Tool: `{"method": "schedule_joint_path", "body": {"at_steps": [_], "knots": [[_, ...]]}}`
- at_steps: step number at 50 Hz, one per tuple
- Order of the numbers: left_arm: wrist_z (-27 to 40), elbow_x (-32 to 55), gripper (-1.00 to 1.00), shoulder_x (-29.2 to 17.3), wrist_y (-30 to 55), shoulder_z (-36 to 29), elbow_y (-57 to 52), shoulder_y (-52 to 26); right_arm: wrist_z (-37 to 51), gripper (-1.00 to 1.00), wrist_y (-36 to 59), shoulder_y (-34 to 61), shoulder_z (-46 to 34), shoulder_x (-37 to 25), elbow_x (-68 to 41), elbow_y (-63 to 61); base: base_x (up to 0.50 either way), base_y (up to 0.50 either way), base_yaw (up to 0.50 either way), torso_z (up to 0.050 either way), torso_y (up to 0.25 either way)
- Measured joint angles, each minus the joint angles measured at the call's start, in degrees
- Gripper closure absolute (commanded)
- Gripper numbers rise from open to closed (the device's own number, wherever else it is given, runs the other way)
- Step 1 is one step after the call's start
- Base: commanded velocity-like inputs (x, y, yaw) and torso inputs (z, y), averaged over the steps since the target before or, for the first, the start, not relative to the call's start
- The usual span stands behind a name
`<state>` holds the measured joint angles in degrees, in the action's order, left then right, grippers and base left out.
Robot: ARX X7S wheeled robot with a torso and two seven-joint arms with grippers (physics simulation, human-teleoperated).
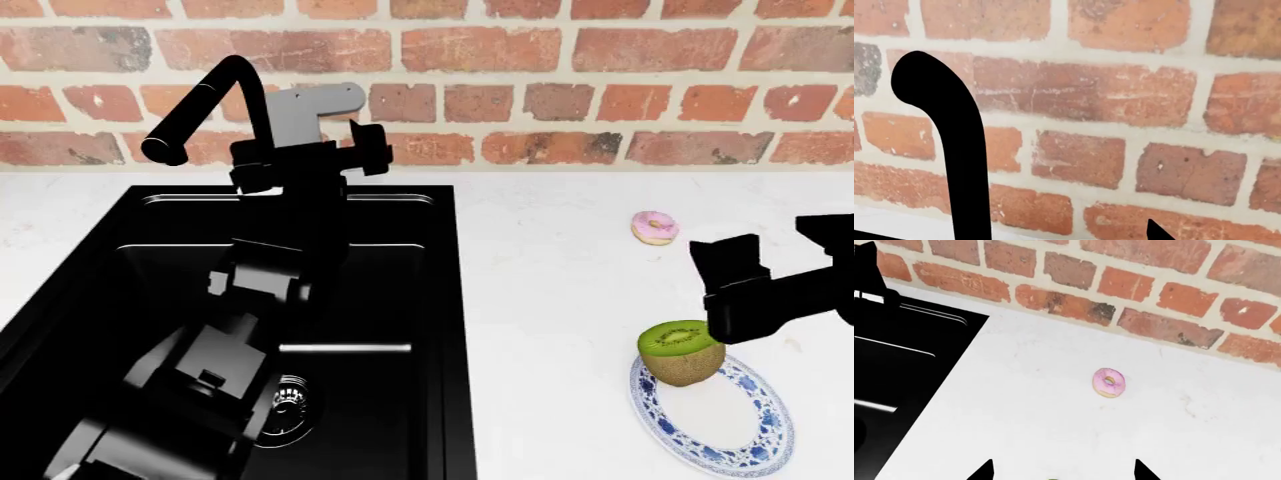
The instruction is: Pick the kiwi from the counter and place it in the sink. Then turn on the sink faucet.
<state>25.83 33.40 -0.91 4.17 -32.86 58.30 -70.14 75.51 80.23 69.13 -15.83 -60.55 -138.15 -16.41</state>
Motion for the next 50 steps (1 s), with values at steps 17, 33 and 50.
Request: {"method": "schedule_joint_path", "body": {"at_steps": [17, 33, 50], "knots": [[0.4, 1.6, -1.00, -0.5, -0.5, -1.8, 0.0, 0.0, -5.0, -1.00, 3.5, -7.6, 5.6, -1.4, 2.4, 1.8, 0.00, 0.00, 0.00, 0.000, 0.000], [0.4, 2.6, -1.00, -0.5, -1.2, -3.0, 0.9, -0.3, -10.9, -1.00, 6.7, -14.6, 10.8, 1.4, 10.1, 2.3, 0.00, 0.00, 0.00, 0.000, 0.000], [0.7, 3.6, -1.00, -0.8, -1.4, -4.1, 0.8, -0.4, -18.2, -1.00, 7.4, -20.3, 13.9, 3.3, 17.6, 0.5, 0.00, 0.00, 0.00, 0.000, 0.000]]}}
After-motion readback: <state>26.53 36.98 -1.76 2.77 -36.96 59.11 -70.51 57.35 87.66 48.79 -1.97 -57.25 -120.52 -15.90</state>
